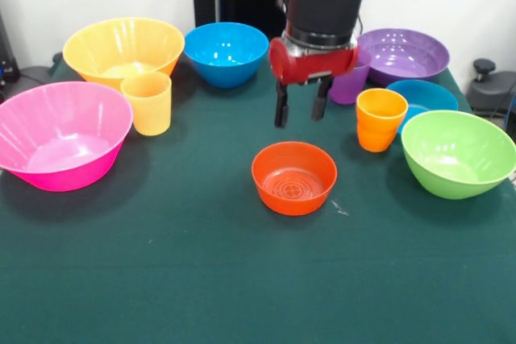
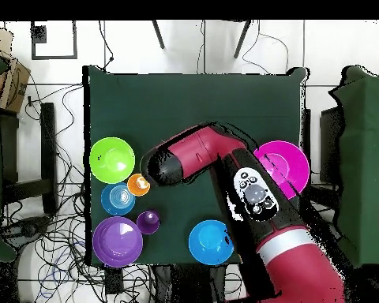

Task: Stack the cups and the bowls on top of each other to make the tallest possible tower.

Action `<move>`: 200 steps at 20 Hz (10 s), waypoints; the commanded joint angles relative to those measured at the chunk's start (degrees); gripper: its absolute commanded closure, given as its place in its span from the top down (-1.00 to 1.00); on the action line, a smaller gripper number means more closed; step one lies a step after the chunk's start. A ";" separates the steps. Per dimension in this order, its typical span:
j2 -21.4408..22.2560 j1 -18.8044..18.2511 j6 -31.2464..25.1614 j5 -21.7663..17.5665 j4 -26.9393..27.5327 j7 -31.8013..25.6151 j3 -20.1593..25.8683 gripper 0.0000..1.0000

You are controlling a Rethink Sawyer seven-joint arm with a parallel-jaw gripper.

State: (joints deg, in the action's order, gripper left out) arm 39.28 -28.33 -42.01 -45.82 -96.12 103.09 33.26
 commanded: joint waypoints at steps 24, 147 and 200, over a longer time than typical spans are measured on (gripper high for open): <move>-5.46 2.84 9.59 0.92 -12.61 5.64 -3.57 1.00; -1.13 10.04 8.06 23.72 -7.66 -2.40 -8.30 1.00; -6.95 12.38 18.51 19.88 -10.66 6.48 -10.19 1.00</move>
State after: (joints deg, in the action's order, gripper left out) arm 36.72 -17.52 -26.98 -21.06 -107.02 108.26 24.62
